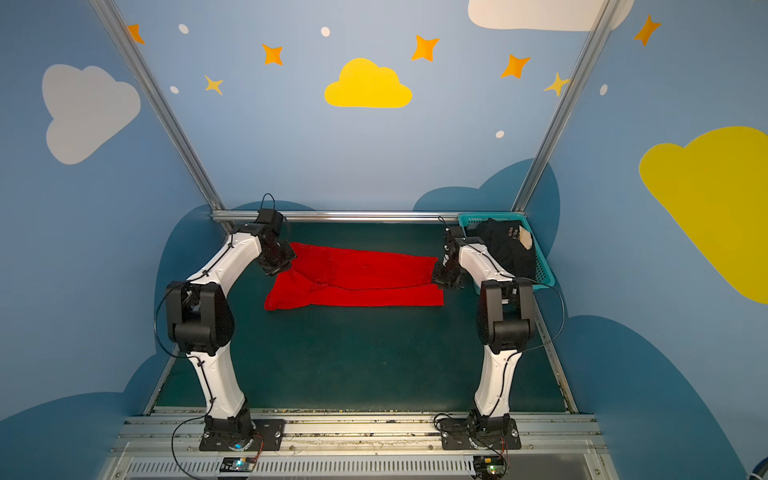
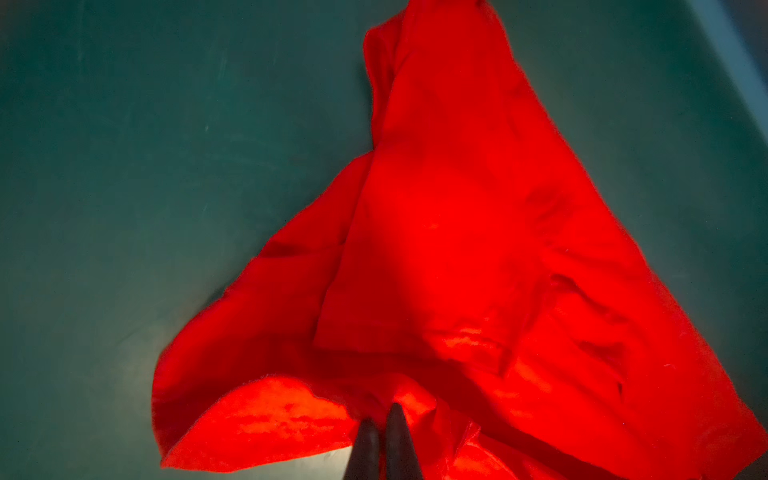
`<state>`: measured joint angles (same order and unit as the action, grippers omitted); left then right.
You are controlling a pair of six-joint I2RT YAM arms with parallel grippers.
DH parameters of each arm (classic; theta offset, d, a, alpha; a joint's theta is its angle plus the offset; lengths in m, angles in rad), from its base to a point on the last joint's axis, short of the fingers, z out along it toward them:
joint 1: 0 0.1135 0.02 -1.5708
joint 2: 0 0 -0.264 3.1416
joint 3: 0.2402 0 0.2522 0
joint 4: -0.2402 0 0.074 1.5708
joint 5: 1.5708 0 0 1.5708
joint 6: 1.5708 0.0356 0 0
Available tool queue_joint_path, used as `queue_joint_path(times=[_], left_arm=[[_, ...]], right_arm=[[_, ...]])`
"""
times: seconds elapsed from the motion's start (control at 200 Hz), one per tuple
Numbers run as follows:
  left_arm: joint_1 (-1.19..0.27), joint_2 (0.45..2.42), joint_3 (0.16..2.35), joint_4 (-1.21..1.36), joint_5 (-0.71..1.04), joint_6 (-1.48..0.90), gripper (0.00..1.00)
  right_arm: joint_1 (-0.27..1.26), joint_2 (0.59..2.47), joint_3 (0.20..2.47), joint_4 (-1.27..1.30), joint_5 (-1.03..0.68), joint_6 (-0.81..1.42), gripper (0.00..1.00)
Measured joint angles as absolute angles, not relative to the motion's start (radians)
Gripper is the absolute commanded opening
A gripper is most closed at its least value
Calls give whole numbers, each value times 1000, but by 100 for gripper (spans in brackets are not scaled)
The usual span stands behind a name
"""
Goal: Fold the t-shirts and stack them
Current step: 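Lift the near hem with both grippers and fold it away from the robot, then lower the folded hem onto the far edge with both grippers and release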
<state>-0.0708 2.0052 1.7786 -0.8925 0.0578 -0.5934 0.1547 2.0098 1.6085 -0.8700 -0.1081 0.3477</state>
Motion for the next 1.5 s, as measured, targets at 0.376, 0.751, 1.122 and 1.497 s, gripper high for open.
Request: queue_joint_path(times=[0.376, 0.751, 1.122, 1.497], left_arm=[[-52, 2133, 1988, -897, 81, -527, 5], [-27, 2308, 2125, -886, 134, -493, 5], [-9, 2481, 2335, -880, 198, -505, 28], [9, 2454, 2286, -851, 243, -543, 69]], right_arm=[[138, 2119, 1746, -916, -109, 329, 0], [128, 2228, 1863, -949, -121, 315, 0], [119, 2308, 1951, -967, -141, 307, 25], [113, 2282, 1992, -988, -167, 291, 48]])
